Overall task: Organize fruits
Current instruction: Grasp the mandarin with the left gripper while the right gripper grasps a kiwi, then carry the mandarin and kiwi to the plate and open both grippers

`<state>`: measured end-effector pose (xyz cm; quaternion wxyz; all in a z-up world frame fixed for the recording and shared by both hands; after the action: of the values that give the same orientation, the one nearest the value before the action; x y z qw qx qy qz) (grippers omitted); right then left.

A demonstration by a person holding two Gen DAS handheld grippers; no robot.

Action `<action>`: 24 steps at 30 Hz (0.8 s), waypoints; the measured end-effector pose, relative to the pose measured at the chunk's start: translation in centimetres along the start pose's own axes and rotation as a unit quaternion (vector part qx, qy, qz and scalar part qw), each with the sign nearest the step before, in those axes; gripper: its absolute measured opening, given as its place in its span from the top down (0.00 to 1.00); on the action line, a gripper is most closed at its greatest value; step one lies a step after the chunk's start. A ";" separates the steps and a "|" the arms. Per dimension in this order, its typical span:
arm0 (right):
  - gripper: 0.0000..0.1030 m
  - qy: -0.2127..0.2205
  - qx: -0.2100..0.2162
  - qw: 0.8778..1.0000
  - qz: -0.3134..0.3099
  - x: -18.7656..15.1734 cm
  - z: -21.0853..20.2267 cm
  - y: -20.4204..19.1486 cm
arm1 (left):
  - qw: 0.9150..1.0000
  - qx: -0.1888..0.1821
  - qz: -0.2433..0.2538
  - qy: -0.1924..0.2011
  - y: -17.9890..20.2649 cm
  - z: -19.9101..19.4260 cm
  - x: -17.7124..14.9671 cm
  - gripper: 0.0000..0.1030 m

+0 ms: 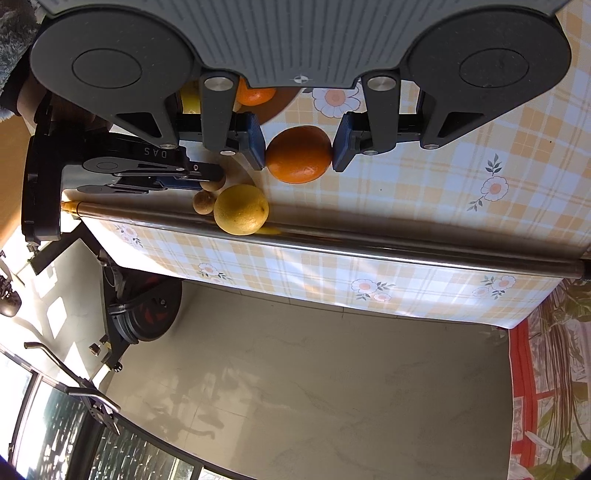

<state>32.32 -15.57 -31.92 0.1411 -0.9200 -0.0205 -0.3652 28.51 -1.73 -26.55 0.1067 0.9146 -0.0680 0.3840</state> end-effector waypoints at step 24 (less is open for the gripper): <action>0.76 0.073 0.027 0.997 0.019 -3.6 -10.9 -3.9 | 1.000 -0.017 -0.001 -0.017 1.4 -2.5 -3.7 0.60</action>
<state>21.89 -14.59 -25.90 0.1740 -0.8870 -0.0028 -0.4277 23.97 -2.36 -27.29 0.1215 0.9192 -0.0757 0.3669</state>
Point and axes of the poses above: each gripper's, at about its wrist camera, not at the fingertips, and z roughly the way its jaws point, y to its right, x to its top, the point moved 9 cm from there along z, roughly the way its jaws point, and after that the axes turned 3 degrees about z, right-handed, at the moved point
